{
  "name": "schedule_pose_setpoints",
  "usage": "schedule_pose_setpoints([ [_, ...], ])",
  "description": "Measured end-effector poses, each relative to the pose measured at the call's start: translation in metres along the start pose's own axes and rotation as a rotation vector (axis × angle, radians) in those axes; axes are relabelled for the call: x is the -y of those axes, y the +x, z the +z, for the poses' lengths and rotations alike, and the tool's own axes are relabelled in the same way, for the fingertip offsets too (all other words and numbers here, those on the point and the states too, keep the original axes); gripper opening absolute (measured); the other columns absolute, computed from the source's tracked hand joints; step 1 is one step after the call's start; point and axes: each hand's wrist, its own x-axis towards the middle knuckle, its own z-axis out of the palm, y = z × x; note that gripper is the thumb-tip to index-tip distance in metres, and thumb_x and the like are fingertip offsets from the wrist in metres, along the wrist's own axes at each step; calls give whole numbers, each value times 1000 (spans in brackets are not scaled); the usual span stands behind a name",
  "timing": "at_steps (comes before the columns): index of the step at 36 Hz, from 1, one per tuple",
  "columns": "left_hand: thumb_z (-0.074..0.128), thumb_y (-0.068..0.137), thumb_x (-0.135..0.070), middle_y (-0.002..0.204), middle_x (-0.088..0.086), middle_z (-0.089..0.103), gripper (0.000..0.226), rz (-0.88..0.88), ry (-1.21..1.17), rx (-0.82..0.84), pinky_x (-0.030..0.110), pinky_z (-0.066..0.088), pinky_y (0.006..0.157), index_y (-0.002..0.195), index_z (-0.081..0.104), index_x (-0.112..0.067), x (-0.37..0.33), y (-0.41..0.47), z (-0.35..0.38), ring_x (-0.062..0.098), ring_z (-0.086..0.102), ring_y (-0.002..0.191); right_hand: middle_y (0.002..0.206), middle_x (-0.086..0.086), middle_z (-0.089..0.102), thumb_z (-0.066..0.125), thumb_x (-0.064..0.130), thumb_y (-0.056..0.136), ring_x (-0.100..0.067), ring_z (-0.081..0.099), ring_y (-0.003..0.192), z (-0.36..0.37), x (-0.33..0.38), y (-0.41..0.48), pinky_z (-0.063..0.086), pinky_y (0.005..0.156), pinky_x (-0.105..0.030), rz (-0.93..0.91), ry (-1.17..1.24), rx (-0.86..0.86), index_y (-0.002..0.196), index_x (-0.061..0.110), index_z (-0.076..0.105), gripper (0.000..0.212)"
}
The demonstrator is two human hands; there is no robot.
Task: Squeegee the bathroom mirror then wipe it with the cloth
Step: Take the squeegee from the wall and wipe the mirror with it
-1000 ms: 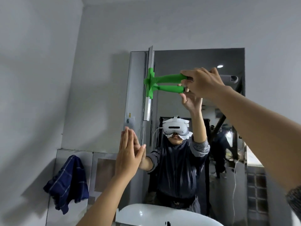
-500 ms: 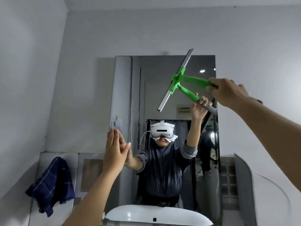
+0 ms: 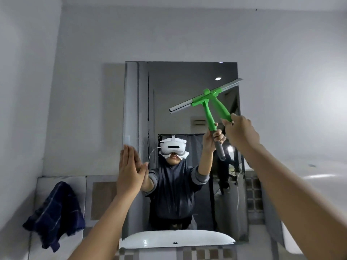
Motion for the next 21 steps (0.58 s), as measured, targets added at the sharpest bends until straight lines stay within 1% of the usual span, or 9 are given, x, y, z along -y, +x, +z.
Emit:
schedule_pose_setpoints([
  [3, 58, 87, -33, 155, 4, 1, 81, -20, 70, 97, 28, -2, 116, 146, 8, -6, 2, -1, -5, 13, -6, 142, 92, -10, 61, 42, 35, 94, -30, 55, 81, 13, 6, -14, 41, 69, -35, 56, 43, -29, 99, 14, 58, 27],
  [7, 57, 86, -40, 156, 0, -5, 86, 22, 97, 106, 12, -12, 107, 147, 3, -12, 6, -3, -12, 9, -12, 141, 88, -7, 58, 41, 36, 95, -27, 52, 78, 29, 17, -34, 37, 68, -34, 98, 118, -82, 102, 12, 57, 30],
  [9, 57, 86, -40, 156, 2, -6, 87, 41, 96, 134, 17, -10, 112, 147, 2, -11, 8, -2, -14, 11, -11, 142, 89, -8, 59, 40, 37, 95, -29, 54, 82, 38, 21, -44, 37, 67, -34, 116, 165, -108, 100, 11, 56, 31],
  [11, 59, 86, -35, 156, 6, -1, 84, 51, 67, 160, 30, 2, 117, 146, 7, -7, 6, -2, -16, 17, -5, 143, 85, -7, 58, 41, 37, 95, -29, 56, 80, 49, 25, -54, 36, 64, -33, 134, 218, -130, 95, 10, 54, 30],
  [12, 60, 86, -33, 156, 7, 2, 83, 41, 46, 167, 32, 5, 117, 146, 10, -6, 5, -2, -19, 19, -1, 144, 85, -7, 59, 41, 37, 95, -29, 57, 79, 55, 27, -58, 38, 63, -33, 143, 249, -143, 94, 11, 53, 29],
  [13, 59, 86, -34, 156, 7, 2, 82, 40, 41, 169, 31, 5, 117, 146, 10, -6, 7, -1, -17, 19, -1, 144, 86, -8, 60, 41, 38, 95, -29, 59, 79, 61, 28, -62, 40, 63, -33, 151, 277, -157, 94, 11, 53, 29],
  [15, 51, 86, -47, 157, 2, -5, 85, 31, 61, 188, 20, -5, 115, 147, 3, -11, 11, -1, -15, 14, -8, 143, 87, -10, 63, 40, 39, 95, -30, 61, 79, 72, 35, -69, 42, 61, -33, 168, 319, -182, 95, 11, 52, 31],
  [17, 40, 86, -57, 156, 3, -8, 85, 52, 59, 197, 20, -9, 114, 147, 1, -11, 16, -1, -11, 14, -12, 143, 85, -10, 64, 40, 39, 96, -30, 62, 75, 81, 45, -74, 45, 58, -35, 185, 359, -201, 96, 9, 52, 32],
  [21, 54, 89, -39, 155, 3, -9, 84, 91, 61, 151, 5, -18, 103, 147, 0, -10, 10, -6, -16, 13, -14, 141, 78, -9, 59, 40, 37, 96, -28, 57, 70, 98, 69, -80, 42, 56, -35, 203, 420, -234, 88, 7, 49, 32],
])
